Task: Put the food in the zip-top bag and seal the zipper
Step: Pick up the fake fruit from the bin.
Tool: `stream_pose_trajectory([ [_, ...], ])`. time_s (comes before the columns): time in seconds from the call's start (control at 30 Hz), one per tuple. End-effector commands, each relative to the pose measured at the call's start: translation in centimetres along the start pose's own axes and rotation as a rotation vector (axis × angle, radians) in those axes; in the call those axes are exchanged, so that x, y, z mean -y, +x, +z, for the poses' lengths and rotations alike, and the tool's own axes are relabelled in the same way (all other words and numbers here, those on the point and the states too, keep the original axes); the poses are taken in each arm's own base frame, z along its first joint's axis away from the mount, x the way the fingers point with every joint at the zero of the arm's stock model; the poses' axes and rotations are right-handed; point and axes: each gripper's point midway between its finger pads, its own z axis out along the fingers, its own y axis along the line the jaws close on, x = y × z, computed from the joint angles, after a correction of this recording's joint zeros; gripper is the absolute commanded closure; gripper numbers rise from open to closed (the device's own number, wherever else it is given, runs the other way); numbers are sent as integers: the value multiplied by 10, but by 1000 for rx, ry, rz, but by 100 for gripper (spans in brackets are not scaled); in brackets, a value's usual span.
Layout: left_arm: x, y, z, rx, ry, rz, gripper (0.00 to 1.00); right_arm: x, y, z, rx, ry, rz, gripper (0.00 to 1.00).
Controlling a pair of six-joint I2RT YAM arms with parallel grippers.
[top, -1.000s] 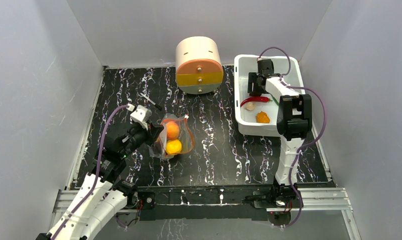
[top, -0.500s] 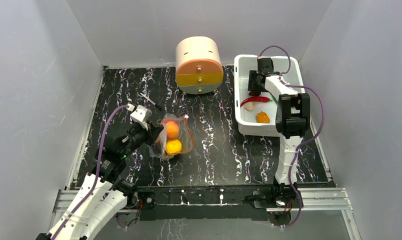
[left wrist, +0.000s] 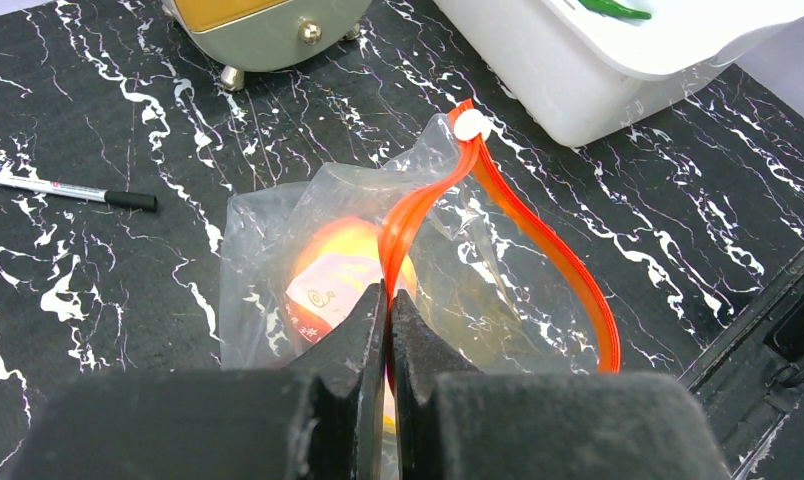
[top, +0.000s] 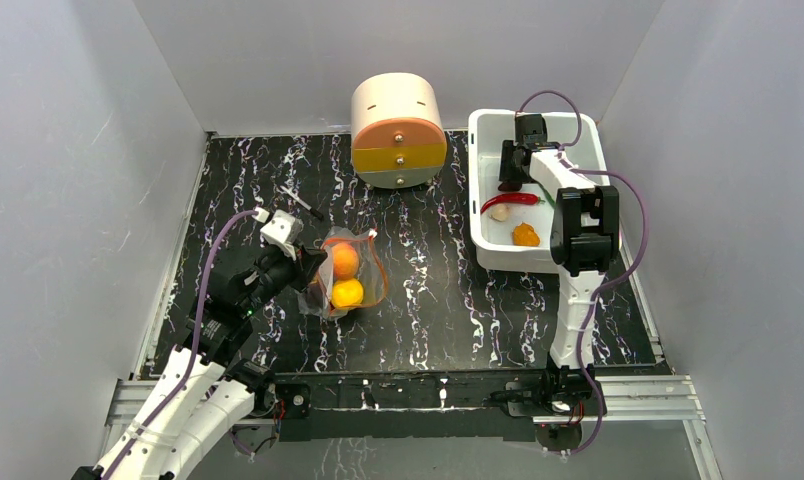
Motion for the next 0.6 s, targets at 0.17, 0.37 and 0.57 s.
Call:
stream_pose_trajectory([
  [0.17,0,-8,-1,32,-3,18,100,10,-27,-40,82,37,34,66],
  [0.37,1,-8,-1,31,1,17,100,11,-28,-72,116,34,57,67],
  [0.57,-1,-7,0,28,-6,18,100,-1,-25,-118,184,42,40,67],
])
